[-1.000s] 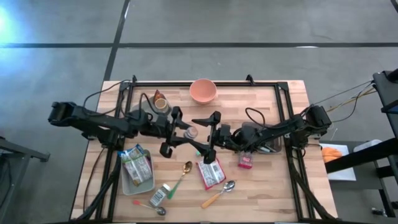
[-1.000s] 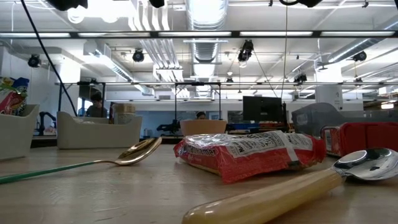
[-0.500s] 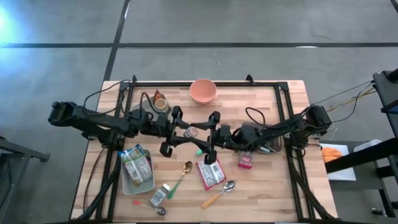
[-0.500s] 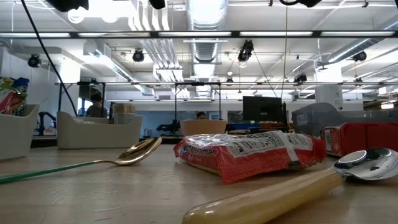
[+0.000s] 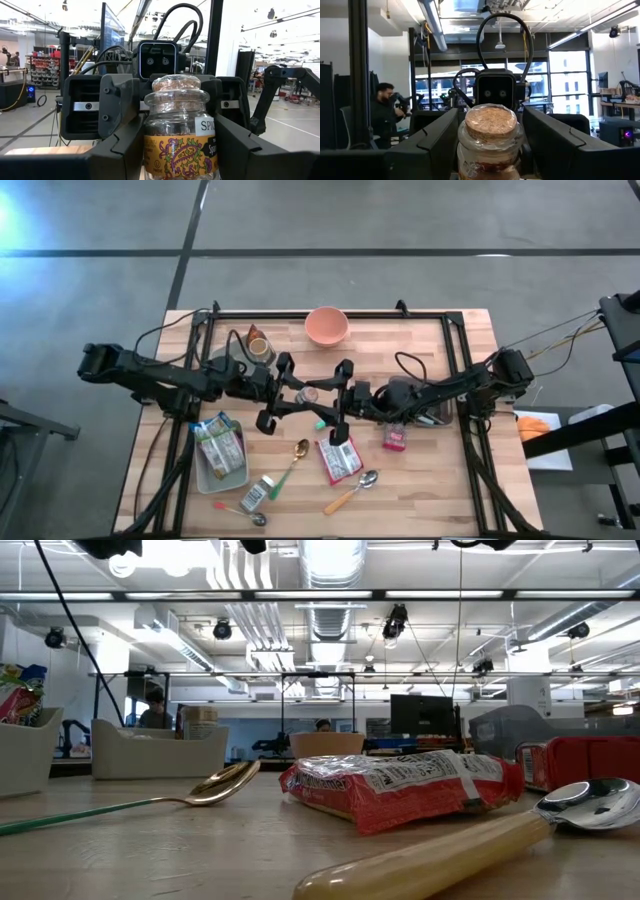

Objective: Pick & Place Food Item
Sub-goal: Put the brown seasoning bottle into the top gray bin

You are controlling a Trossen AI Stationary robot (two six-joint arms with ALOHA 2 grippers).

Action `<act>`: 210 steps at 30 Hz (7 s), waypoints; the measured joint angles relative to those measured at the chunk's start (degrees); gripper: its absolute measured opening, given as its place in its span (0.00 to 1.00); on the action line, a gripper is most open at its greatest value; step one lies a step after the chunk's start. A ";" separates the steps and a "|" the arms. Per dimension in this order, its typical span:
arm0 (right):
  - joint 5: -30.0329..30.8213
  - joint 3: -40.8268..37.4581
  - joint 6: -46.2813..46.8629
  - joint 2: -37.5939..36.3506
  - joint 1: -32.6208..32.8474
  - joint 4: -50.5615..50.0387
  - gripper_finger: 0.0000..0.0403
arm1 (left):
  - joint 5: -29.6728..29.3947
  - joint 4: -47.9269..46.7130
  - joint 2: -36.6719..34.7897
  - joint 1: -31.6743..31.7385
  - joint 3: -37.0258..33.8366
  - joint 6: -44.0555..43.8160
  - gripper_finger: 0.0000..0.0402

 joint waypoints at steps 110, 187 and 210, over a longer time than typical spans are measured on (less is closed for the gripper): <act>-14.41 3.02 5.08 -0.59 -2.25 -13.74 0.43 | 6.25 -21.84 -3.48 0.04 0.22 -3.26 0.78; -5.19 4.30 8.77 1.79 -2.14 -16.06 0.91 | 3.19 -18.30 -3.45 -0.02 0.11 -5.01 0.45; -4.05 7.65 5.87 3.77 -2.03 -17.50 0.59 | 0.12 -16.58 -4.09 -0.02 0.00 -5.13 0.45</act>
